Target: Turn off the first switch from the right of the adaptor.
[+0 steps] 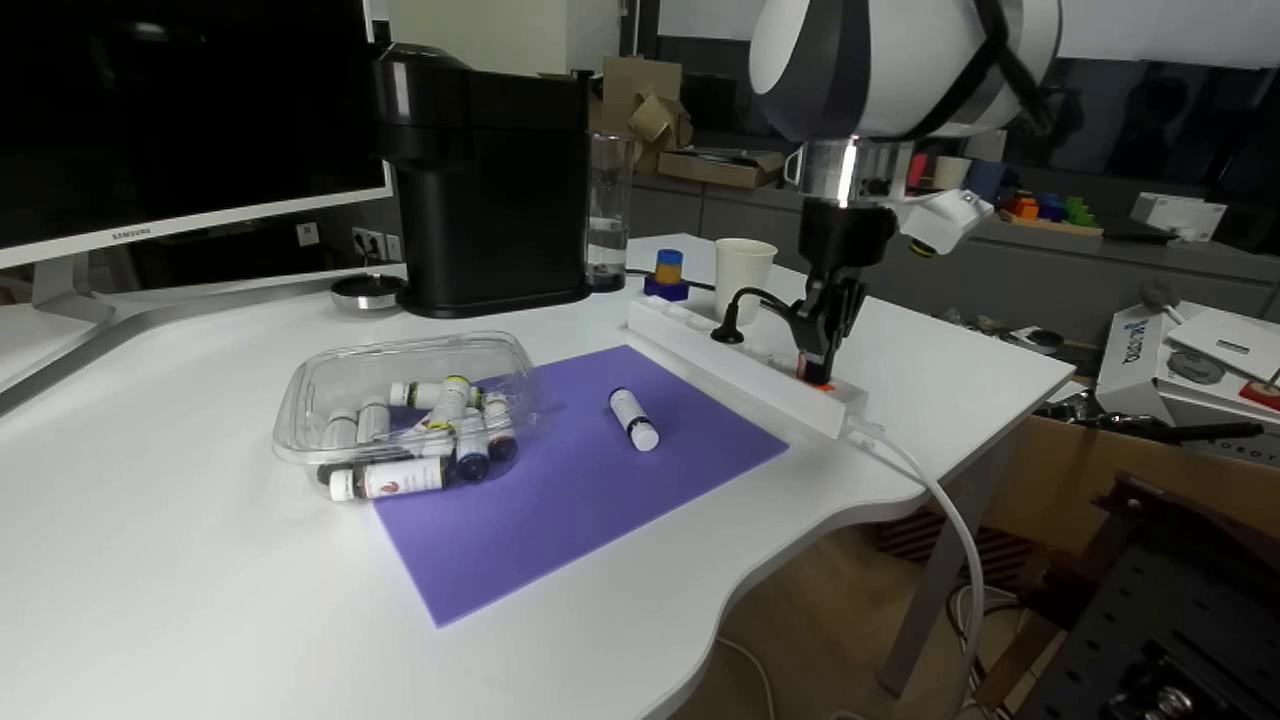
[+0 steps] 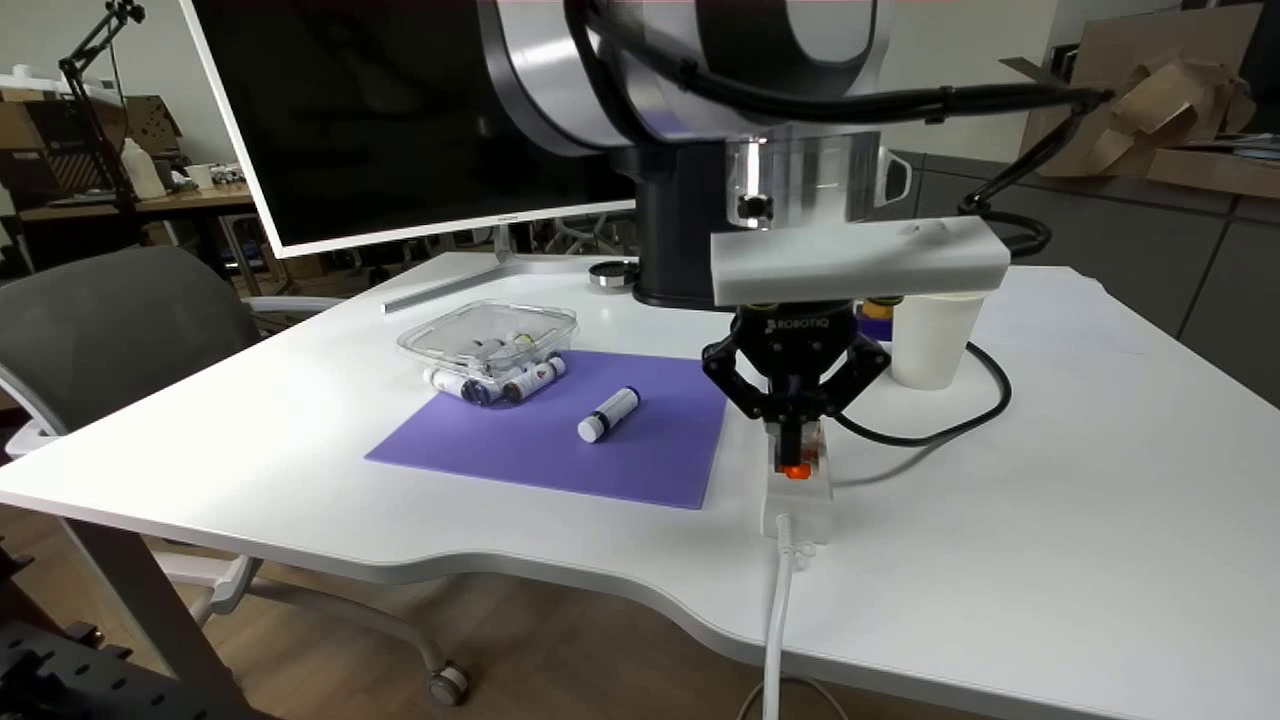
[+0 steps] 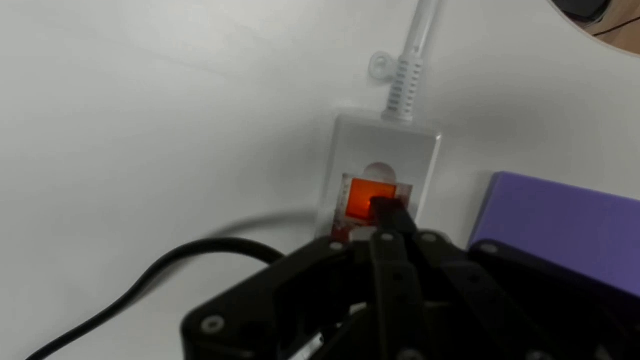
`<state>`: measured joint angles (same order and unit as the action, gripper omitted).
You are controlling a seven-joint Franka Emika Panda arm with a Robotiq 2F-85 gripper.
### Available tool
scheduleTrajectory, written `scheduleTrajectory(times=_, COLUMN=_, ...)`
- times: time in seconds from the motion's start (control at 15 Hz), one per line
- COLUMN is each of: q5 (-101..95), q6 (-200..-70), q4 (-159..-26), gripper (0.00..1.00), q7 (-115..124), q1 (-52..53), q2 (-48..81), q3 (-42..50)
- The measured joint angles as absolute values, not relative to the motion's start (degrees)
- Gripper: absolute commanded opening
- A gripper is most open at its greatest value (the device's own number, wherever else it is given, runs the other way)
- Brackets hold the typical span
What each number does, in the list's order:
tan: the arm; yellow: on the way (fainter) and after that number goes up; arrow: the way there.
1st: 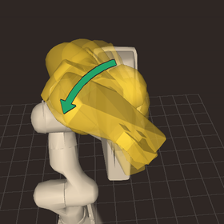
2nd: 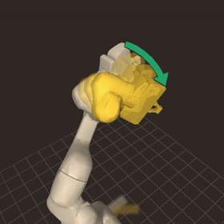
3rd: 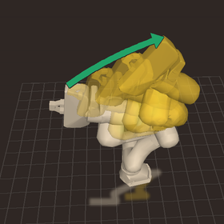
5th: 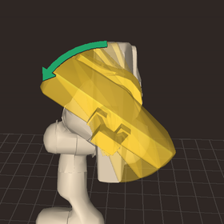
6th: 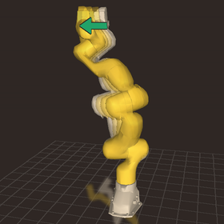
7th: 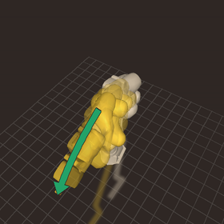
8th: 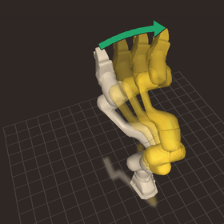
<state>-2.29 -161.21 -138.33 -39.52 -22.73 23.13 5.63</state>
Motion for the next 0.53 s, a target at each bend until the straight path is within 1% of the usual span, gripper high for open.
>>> scheduleTrajectory(times=0.53, q5=-3.0, q6=-161.2, q4=-137.8, gripper=0.0, q7=-39.3, q1=-22.5, q2=23.8, q3=5.8)
